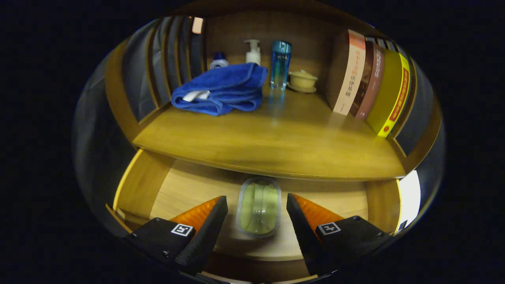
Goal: Pull open the drawer, take out the items inside it, and place them on the countertop above the cabinet.
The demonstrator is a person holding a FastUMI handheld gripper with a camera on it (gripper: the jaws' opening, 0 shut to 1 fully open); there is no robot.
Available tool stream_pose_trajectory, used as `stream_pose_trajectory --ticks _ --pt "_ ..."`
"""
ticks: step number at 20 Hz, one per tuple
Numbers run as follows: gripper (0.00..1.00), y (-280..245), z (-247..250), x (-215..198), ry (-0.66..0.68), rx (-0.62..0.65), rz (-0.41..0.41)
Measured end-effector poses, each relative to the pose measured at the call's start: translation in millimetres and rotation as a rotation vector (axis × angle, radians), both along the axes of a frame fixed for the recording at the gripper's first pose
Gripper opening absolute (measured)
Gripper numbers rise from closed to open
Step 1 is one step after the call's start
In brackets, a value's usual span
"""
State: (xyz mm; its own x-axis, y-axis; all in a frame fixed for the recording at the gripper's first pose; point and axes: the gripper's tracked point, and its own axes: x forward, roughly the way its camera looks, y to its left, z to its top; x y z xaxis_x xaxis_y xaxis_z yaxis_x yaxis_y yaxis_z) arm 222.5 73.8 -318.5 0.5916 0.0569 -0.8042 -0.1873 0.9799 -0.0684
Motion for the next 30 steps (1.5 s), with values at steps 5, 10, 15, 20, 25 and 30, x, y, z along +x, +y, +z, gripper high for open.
stream_pose_trajectory --ticks 5,10,15,20,25,30 --pt "0.93 -3 -30 -1 0.069 -0.018 0.0" --pt "0.65 -7 -42 -4 0.09 -0.022 -0.022" --pt "0.27 -9 -38 -6 0.074 -0.019 -0.044" --pt "0.25 -7 -3 -13 -0.006 -0.009 -0.016" --pt "0.24 -9 36 -31 -0.059 0.013 0.019" --pt "0.24 1 100 -22 -0.184 0.089 0.008"
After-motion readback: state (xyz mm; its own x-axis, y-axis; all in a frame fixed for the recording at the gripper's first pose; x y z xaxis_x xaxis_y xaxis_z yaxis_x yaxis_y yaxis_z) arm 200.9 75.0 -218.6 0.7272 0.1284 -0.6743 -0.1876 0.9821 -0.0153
